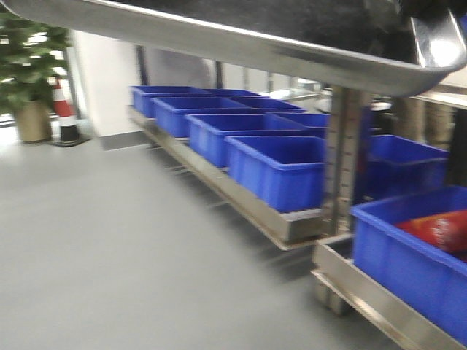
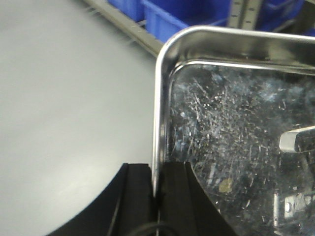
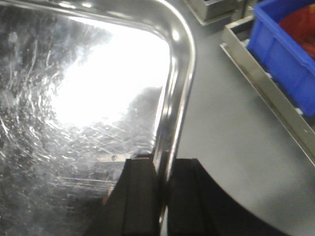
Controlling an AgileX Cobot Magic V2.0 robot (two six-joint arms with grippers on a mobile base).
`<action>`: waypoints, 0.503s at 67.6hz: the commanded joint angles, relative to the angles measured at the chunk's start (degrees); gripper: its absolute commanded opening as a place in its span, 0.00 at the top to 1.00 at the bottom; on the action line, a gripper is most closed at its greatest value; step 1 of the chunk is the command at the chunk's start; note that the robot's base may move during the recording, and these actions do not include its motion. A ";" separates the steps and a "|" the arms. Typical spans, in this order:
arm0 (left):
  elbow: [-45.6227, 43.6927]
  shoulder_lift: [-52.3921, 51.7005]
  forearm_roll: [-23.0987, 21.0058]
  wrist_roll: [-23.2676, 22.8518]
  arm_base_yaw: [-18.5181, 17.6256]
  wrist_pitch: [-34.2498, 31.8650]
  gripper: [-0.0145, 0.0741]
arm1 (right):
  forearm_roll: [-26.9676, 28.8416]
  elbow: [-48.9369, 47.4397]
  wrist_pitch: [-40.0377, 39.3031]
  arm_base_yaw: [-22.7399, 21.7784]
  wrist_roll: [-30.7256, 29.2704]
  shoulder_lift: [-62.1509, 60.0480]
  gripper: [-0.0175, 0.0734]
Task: Stack silver trays without gaps
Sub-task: 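Carry the tray in both grippers while the base turns toward the plant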
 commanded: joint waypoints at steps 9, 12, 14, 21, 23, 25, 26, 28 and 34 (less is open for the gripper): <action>-0.27 -0.65 2.60 -0.04 -0.44 -1.02 0.85 | -0.83 -0.14 -1.11 0.32 -1.17 -0.31 0.82; -0.27 -0.65 2.60 -0.04 -0.44 -1.02 0.85 | -0.83 -0.14 -1.11 0.32 -1.17 -0.31 0.82; -0.27 -0.65 2.60 -0.04 -0.44 -1.02 0.85 | -0.83 -0.14 -1.11 0.32 -1.17 -0.31 0.82; -0.27 -0.65 2.60 -0.04 -0.44 -1.02 0.85 | -0.83 -0.14 -1.11 0.32 -1.17 -0.31 0.82; -0.27 -0.65 2.60 -0.04 -0.44 -1.02 0.85 | -0.83 -0.14 -1.11 0.32 -1.17 -0.31 0.82; -0.27 -0.65 2.60 -0.04 -0.44 -1.02 0.85 | -0.83 -0.14 -1.11 0.32 -1.17 -0.31 0.82; -0.27 -0.65 2.60 -0.04 -0.44 -1.02 0.85 | -0.83 -0.14 -1.11 0.32 -1.17 -0.31 0.82; -0.27 -0.65 2.60 -0.04 -0.44 -1.02 0.85 | -0.83 -0.14 -1.11 0.32 -1.17 -0.31 0.82; -0.27 -0.65 2.60 -0.04 -0.44 -1.02 0.85 | -0.83 -0.14 -1.11 0.32 -1.17 -0.31 0.82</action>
